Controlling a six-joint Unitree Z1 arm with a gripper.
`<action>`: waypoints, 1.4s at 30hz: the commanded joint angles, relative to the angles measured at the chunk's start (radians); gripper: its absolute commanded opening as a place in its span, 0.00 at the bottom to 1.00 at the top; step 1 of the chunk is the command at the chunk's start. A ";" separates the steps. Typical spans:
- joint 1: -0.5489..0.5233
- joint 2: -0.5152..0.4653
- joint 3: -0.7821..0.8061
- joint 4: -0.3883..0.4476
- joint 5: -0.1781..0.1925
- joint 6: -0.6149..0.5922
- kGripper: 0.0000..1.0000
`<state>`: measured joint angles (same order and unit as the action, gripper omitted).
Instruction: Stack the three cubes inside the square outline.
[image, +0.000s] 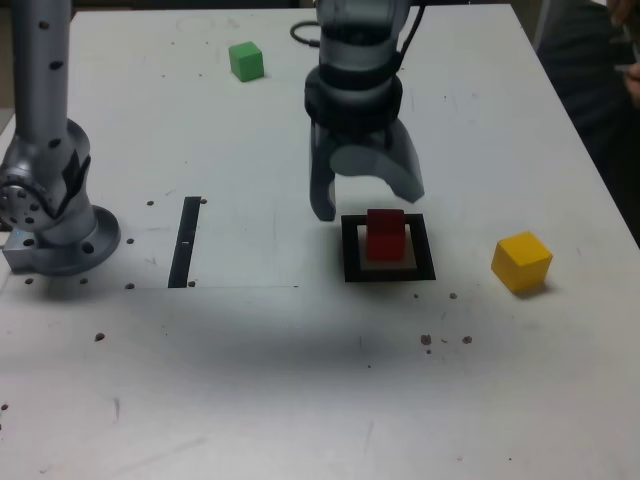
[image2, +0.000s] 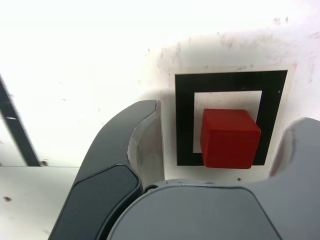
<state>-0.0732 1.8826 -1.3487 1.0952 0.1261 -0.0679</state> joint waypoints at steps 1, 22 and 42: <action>0.001 -0.013 -0.029 0.021 0.016 0.030 1.00; -0.029 0.092 -0.270 0.069 0.041 0.546 1.00; -0.075 0.267 -0.531 0.144 0.067 0.863 0.99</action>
<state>-0.1462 2.1397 -1.8703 1.2340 0.1906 0.7910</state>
